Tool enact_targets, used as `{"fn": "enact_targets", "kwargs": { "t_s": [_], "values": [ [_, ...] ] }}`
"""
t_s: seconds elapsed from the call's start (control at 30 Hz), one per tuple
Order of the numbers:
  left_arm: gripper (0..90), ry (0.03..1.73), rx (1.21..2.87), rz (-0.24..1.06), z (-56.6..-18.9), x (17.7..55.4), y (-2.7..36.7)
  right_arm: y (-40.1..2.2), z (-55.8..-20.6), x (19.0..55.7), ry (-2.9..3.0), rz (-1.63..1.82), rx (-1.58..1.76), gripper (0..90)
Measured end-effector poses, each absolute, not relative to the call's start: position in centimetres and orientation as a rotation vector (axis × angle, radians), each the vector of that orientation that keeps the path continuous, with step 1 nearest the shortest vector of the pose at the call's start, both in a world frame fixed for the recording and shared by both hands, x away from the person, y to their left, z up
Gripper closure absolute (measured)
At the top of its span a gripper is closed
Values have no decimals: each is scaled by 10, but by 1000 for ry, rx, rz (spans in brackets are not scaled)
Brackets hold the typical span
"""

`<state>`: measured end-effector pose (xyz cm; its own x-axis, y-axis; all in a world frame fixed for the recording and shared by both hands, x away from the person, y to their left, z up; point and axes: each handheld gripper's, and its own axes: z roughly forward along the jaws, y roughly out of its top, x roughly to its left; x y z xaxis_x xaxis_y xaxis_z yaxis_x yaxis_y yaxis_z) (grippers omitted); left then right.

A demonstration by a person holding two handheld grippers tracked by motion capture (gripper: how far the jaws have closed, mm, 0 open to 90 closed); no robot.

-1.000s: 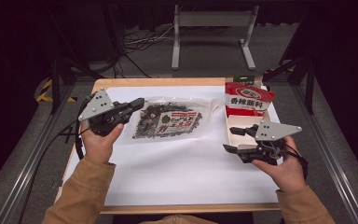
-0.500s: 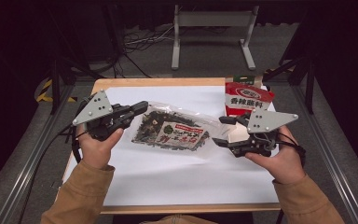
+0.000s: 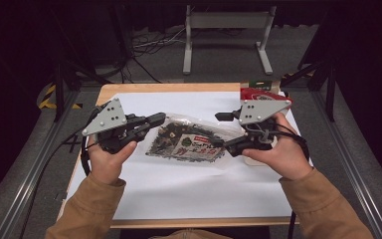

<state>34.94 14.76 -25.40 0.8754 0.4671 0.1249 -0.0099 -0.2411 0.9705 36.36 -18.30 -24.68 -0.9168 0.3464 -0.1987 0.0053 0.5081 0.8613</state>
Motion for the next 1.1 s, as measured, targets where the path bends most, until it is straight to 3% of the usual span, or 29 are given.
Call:
{"fn": "enact_targets", "kwargs": {
  "t_s": [0.23,0.6,0.93,0.97,1.1],
  "values": [
    [900,338,1779,441,-253,347,142,-168,-249,371,2501,1344,278,318],
    [900,327,1802,423,-252,347,136,-158,-249,374,2624,1248,275,427],
    [900,318,1812,415,-251,347,133,-148,-254,376,2709,1117,274,607],
    [900,315,1815,418,-251,346,133,-147,-253,375,2723,1093,263,661],
    [900,312,1809,405,-252,347,131,-147,-251,372,2752,1067,284,702]
  ]
}}
